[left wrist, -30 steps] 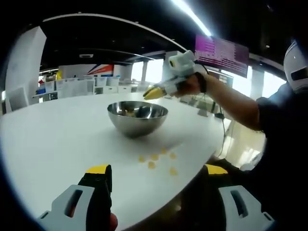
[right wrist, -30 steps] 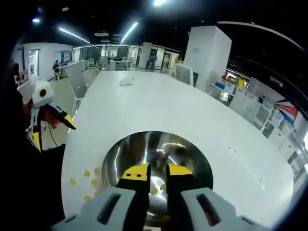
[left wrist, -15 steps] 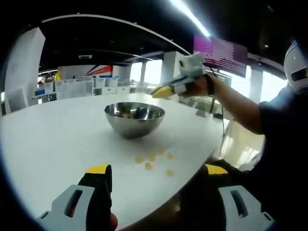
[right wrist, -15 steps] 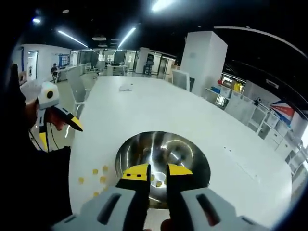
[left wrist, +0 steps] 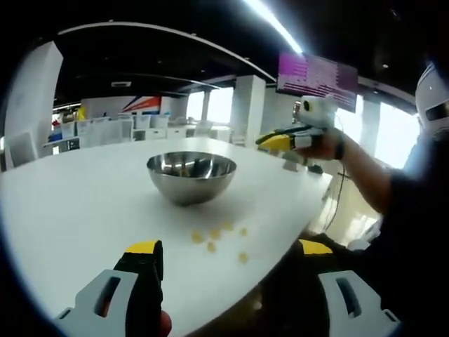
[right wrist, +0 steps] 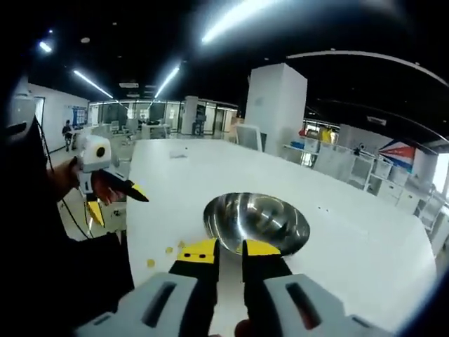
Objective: Pick up the QQ candy scattered on the table and place it into the stainless steel bowl on the table
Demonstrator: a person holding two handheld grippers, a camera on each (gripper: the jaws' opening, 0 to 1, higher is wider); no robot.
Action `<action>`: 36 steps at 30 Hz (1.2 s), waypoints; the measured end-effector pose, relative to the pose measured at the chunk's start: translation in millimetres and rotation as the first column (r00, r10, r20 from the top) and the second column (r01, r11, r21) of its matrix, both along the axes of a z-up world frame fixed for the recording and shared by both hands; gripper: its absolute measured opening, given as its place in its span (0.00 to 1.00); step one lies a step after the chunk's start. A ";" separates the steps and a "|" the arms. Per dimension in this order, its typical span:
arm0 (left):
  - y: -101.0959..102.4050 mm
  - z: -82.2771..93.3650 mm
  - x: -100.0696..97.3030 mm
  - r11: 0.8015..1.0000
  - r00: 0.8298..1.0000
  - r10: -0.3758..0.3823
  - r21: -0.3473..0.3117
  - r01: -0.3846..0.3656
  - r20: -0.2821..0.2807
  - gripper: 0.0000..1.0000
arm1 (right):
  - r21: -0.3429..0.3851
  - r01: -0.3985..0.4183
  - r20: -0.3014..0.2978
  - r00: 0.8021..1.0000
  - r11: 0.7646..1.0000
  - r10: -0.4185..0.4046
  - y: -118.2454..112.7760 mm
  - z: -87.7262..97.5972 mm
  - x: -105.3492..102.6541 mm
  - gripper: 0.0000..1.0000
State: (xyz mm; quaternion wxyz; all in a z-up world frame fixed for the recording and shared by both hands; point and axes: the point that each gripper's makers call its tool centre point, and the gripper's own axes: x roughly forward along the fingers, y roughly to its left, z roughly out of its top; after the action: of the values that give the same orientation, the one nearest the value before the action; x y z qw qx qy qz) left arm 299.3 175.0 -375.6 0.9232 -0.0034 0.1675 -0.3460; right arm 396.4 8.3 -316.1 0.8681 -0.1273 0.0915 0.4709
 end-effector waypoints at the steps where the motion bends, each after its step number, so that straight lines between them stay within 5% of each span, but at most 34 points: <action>1: -0.7 1.2 0.0 1.000 1.000 -0.002 -0.001 0.002 0.003 0.77 | 0.010 0.005 0.002 1.000 1.000 -0.005 -2.3 -0.1 -4.3 0.14; 6: 0.0 3.0 -0.1 1.000 1.000 0.001 0.001 -0.001 0.008 0.77 | 0.086 0.041 0.007 0.999 0.995 -0.041 -13.7 -2.2 -25.5 0.15; 15: -1.0 7.0 -2.0 1.000 1.000 -0.003 0.013 0.003 0.017 0.77 | 0.158 0.050 -0.011 0.999 0.986 -0.049 -18.0 -32.2 -57.8 0.17; 27: -1.9 5.7 -2.5 1.000 1.000 -0.008 0.015 0.007 0.015 0.77 | 0.138 0.049 -0.022 0.999 0.989 -0.047 -17.6 -33.1 -62.2 0.17; 36: 3.8 5.0 -2.0 1.000 1.000 0.004 0.017 -0.004 0.012 0.77 | 0.082 0.007 -0.061 0.998 0.997 -0.002 7.7 -66.1 -63.0 0.17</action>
State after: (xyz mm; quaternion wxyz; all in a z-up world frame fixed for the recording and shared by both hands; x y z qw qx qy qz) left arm 297.3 178.8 -370.6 0.9249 0.0061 0.1650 -0.3425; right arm 333.4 16.0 -382.2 0.8705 -0.0771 0.0987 0.4760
